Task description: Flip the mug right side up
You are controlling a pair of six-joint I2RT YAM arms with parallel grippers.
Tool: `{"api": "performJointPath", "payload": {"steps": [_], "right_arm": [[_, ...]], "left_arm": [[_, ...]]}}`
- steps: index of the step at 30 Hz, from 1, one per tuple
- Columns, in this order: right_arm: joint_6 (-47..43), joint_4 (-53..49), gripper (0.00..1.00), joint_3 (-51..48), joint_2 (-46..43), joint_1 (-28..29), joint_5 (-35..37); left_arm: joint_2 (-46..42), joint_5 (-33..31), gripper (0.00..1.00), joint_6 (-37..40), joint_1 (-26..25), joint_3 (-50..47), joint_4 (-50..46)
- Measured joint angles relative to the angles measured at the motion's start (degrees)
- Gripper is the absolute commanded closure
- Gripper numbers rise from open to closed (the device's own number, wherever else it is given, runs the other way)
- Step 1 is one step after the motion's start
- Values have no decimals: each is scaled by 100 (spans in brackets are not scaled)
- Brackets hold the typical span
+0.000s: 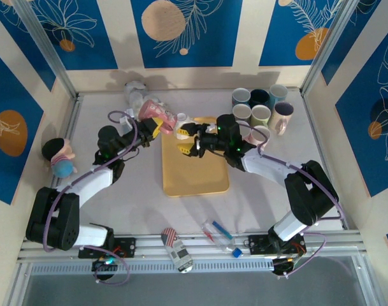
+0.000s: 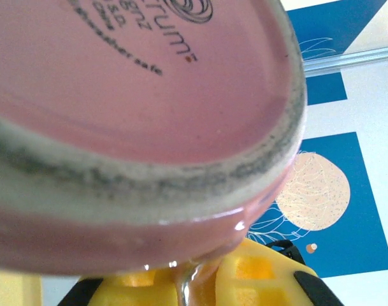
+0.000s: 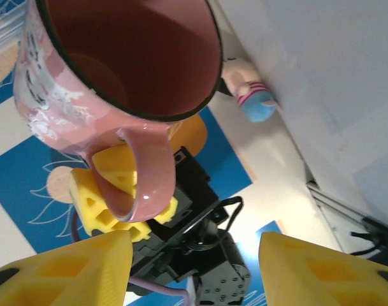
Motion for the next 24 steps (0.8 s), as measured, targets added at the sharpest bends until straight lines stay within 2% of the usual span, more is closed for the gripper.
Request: {"api": "performJointPath", "payload": {"steps": [9, 17, 24], "right_arm": [[636, 1137, 52, -166, 160, 424, 901], [730, 1943, 54, -173, 553, 678, 1685], [772, 2520, 60, -131, 872, 883, 2417]], "left_arm": [[7, 0, 100, -61, 0, 55, 140], [111, -46, 100, -146, 0, 114, 195], [114, -46, 100, -188, 0, 116, 210]]}}
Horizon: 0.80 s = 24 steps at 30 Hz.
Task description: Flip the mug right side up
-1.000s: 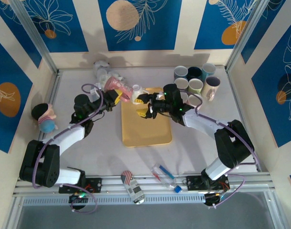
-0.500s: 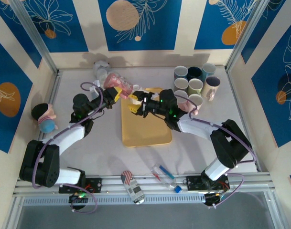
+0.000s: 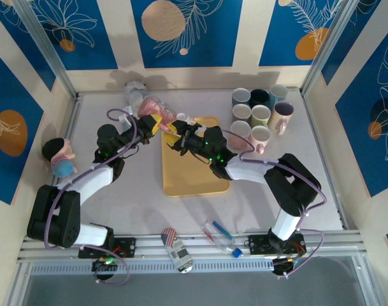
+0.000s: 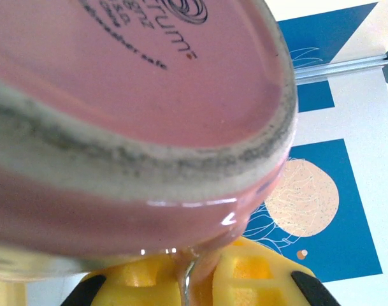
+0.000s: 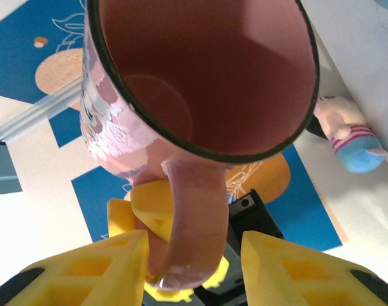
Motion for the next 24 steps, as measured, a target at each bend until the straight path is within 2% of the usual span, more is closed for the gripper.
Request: {"api": "performJointPath", "payload": {"steps": [7, 15, 16, 17, 18, 20, 24], "right_arm": [[44, 437, 66, 175, 321, 212, 732], [181, 942, 84, 249, 516, 350, 1355], [181, 968, 88, 256, 516, 350, 1364], [181, 984, 90, 260, 516, 348, 1364], [181, 994, 92, 273, 516, 337, 1355], [170, 1012, 96, 310, 516, 308, 1335], [170, 922, 100, 323, 516, 229, 1174]], "left_arm": [[0, -55, 100, -7, 0, 0, 26], [0, -197, 100, -20, 2, 0, 216], [-11, -199, 93, -17, 2, 0, 236], [-35, -203, 80, -9, 2, 0, 236], [-59, -210, 71, 20, 2, -2, 232], [-155, -199, 57, 55, 2, -11, 149], [-470, -144, 44, 291, 0, -11, -417]]}}
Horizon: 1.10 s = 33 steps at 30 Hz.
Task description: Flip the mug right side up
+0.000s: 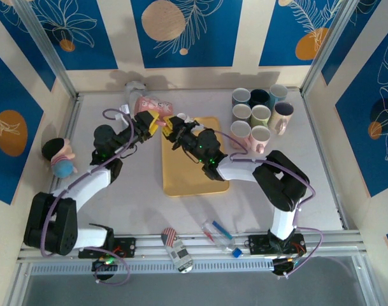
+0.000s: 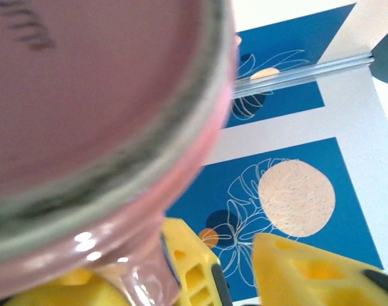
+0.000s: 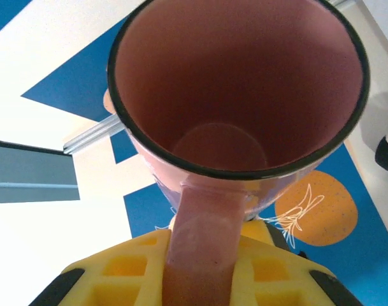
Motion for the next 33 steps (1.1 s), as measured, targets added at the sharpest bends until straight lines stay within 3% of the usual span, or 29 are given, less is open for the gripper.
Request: {"api": "performJointPath", "payload": {"steps": [4, 12, 21, 33], "right_arm": [[-7, -164, 100, 0, 0, -72, -256], [-673, -765, 100, 2, -151, -385, -846], [-2494, -2765, 100, 186, -1038, -846, -1464], [-5281, -5670, 100, 1204, -2035, -942, -2273]], "left_arm": [[-337, 42, 37, 415, 0, 57, -938], [-553, 177, 35, 1029, 0, 319, -2302], [-584, 485, 33, 1342, 0, 413, -2734], [-850, 745, 35, 2632, 2, 1060, -4068]]}}
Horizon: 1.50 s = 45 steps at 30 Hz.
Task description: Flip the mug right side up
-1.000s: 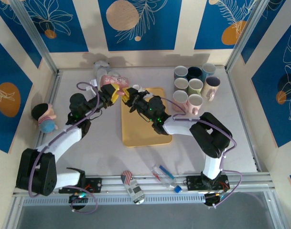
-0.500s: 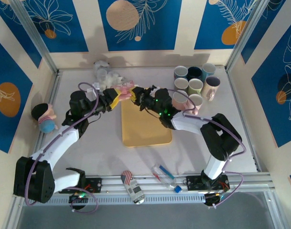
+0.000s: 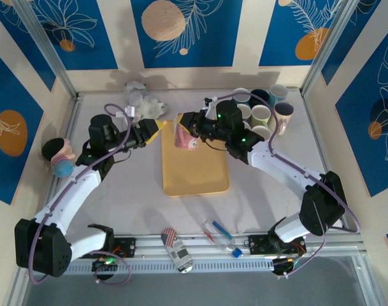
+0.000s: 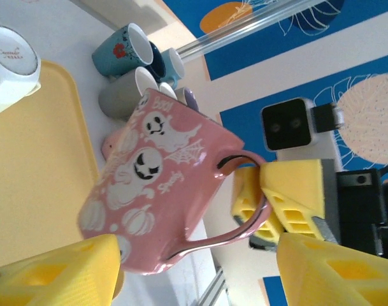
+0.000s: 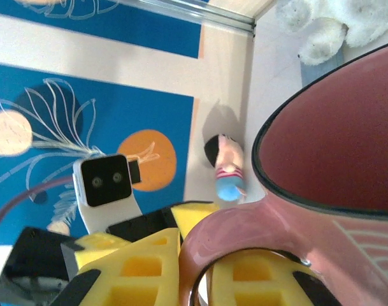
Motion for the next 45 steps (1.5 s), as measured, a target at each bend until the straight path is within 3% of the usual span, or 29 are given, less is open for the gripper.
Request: {"api": "performJointPath", "payload": {"steps": [10, 21, 37, 45], "right_arm": [[-2660, -997, 100, 247, -264, -76, -761], [-4959, -863, 100, -756, -1593, -745, -1349], [-5661, -977, 100, -1735, -2573, -2533, -1674], [-5657, -973, 100, -2179, -2846, -3775, -1832]], "left_arm": [[-179, 195, 37, 1154, 0, -74, -267], [-61, 201, 40, 2129, 0, 17, -776], [330, 520, 41, 3049, 0, 118, -767], [577, 1099, 42, 3134, -28, 22, 85]]}}
